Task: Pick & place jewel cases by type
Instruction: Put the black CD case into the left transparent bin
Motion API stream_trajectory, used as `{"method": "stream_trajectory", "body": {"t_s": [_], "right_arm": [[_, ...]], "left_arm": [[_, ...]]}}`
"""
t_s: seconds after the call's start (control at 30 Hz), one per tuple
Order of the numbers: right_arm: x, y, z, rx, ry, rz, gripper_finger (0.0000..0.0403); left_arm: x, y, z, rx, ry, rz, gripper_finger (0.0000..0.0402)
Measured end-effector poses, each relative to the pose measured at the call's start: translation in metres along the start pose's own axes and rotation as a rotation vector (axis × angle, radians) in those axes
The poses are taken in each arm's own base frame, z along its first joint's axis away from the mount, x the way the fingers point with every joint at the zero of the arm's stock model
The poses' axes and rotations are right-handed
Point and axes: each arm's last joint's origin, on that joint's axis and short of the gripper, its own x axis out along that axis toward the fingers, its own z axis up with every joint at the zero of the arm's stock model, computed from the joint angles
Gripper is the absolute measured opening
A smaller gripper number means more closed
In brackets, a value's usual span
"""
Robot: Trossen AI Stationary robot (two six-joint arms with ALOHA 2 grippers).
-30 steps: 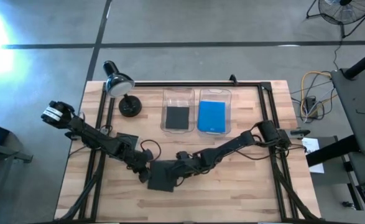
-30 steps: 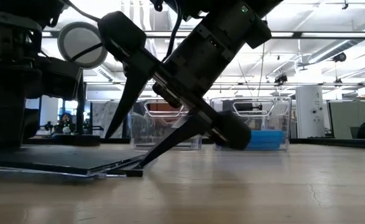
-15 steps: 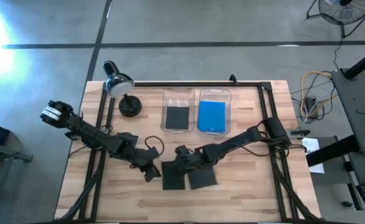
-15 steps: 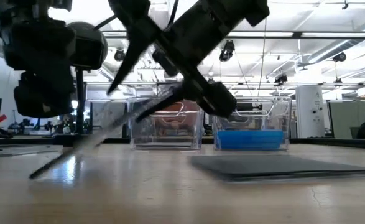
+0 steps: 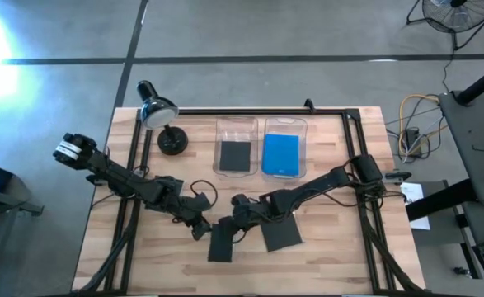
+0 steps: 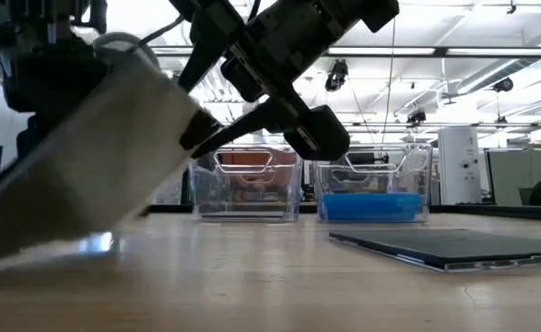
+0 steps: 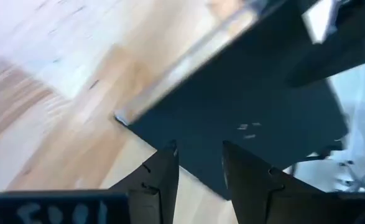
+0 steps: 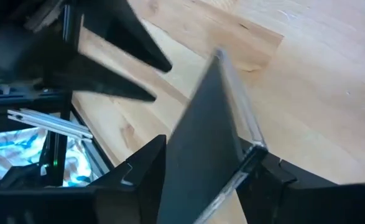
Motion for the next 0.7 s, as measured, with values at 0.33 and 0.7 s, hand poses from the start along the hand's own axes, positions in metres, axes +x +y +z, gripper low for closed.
{"method": "stream_trajectory", "body": {"t_s": [0.33, 0.7], "right_arm": [[0.000, 0.000, 0.000, 0.002, 0.013, 0.004, 0.0108], [-0.007, 0.006, -0.001, 0.006, 0.061, 0.033, 0.0018]], "left_arm": [[0.000, 0.005, -0.005, -0.007, 0.031, 0.054, 0.0104], [-0.019, -0.002, -0.007, 0.020, 0.024, 0.017, 0.0104]]}}
